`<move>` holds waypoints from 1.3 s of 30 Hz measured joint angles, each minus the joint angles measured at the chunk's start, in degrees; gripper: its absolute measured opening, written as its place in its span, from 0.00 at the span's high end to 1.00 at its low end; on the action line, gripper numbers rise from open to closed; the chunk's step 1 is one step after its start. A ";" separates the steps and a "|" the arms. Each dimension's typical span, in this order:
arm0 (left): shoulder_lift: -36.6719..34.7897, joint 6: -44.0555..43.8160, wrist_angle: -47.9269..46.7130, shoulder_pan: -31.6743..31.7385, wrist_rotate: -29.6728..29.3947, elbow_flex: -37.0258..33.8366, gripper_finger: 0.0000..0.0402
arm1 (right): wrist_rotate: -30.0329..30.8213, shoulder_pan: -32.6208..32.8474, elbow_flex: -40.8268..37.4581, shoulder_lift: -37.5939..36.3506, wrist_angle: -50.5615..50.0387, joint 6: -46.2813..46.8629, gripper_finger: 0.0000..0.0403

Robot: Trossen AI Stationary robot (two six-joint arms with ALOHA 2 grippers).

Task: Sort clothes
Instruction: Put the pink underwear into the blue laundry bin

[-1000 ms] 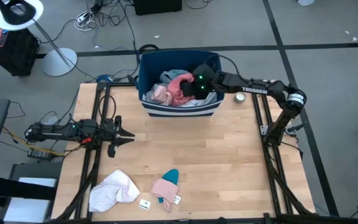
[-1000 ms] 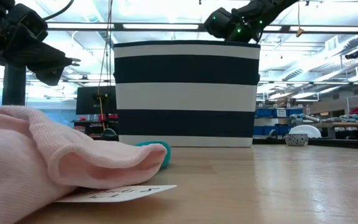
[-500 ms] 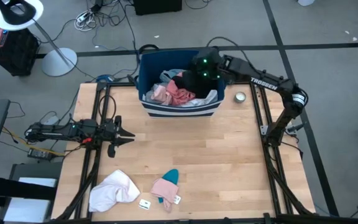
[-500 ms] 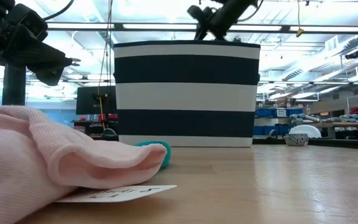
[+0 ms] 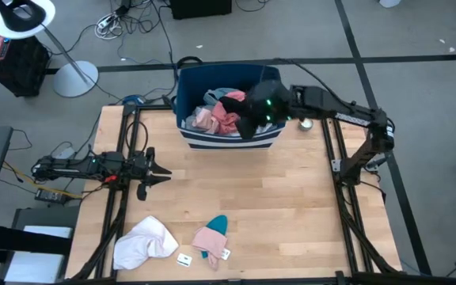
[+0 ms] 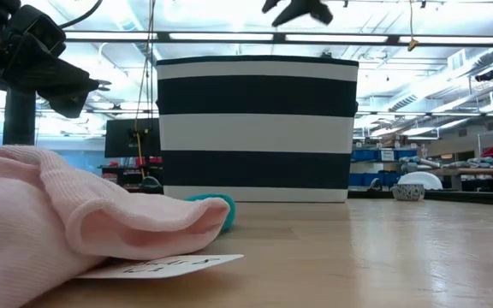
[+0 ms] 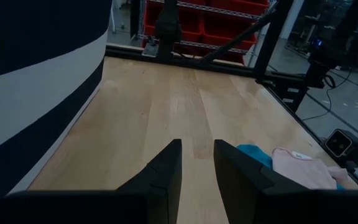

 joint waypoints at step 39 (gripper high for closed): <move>2.73 -9.05 4.88 -0.29 -0.72 4.43 0.75 | 18.34 30.47 -47.73 -0.23 43.97 14.42 0.63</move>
